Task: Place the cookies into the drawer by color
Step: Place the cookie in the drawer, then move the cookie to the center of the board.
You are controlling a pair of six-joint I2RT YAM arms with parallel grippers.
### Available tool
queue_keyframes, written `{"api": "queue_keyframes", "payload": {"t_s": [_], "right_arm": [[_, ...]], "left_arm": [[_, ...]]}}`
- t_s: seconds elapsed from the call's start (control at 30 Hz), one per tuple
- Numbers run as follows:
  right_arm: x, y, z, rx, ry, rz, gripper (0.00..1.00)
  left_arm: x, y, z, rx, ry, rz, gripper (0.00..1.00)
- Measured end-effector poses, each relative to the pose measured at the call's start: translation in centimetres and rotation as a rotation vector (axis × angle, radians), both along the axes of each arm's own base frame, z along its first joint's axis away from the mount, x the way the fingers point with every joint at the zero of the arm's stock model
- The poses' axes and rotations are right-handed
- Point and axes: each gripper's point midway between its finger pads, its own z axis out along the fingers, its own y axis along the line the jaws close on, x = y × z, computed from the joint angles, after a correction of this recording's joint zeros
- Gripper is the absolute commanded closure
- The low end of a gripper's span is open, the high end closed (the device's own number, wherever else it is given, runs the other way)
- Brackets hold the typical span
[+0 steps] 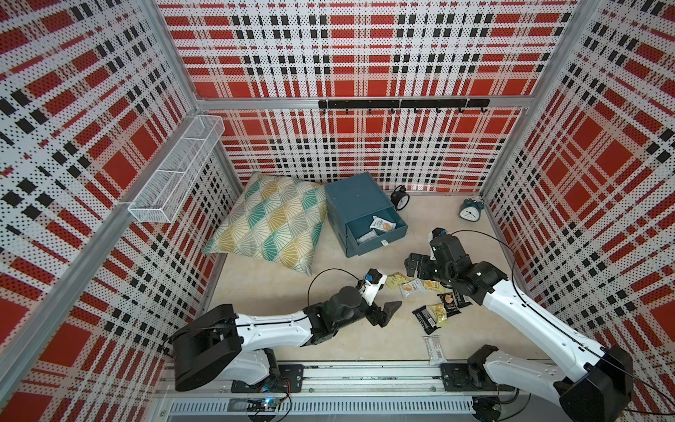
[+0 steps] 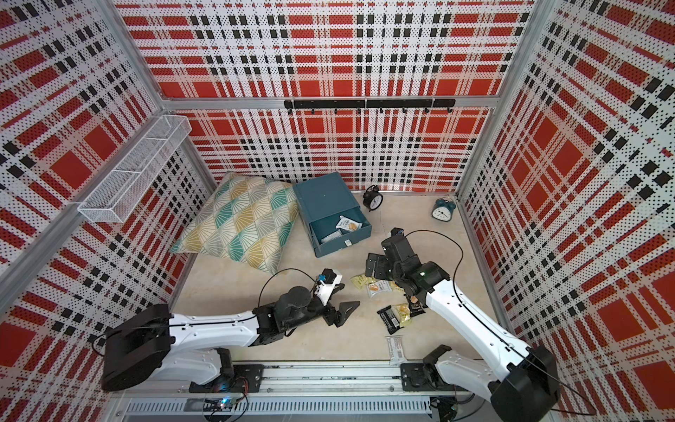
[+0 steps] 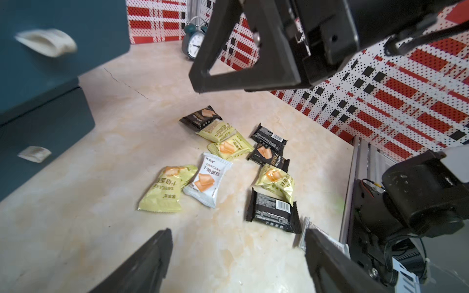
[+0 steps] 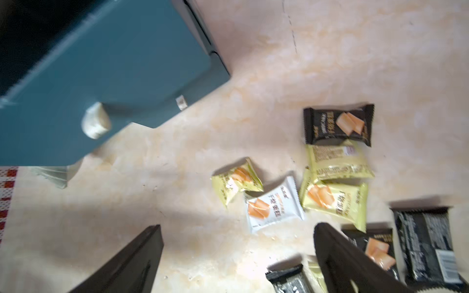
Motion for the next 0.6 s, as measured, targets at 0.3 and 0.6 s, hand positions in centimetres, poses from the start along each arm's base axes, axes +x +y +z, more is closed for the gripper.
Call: {"api": "queue_keyframes", "payload": {"t_s": [0.3,0.6], "right_arm": [[-2.4,-4.7,-1.5,-0.074,0.030,-0.201,0.00],[-4.1,-9.0,0.2,-0.115,-0.029,-0.406,0.00]], "left_arm": [[-3.9,-5.1,-2.7,0.081,0.112,-0.097,0.20],[-8.6,-10.4,-4.7,0.105,0.377,-0.067,0.19]]}}
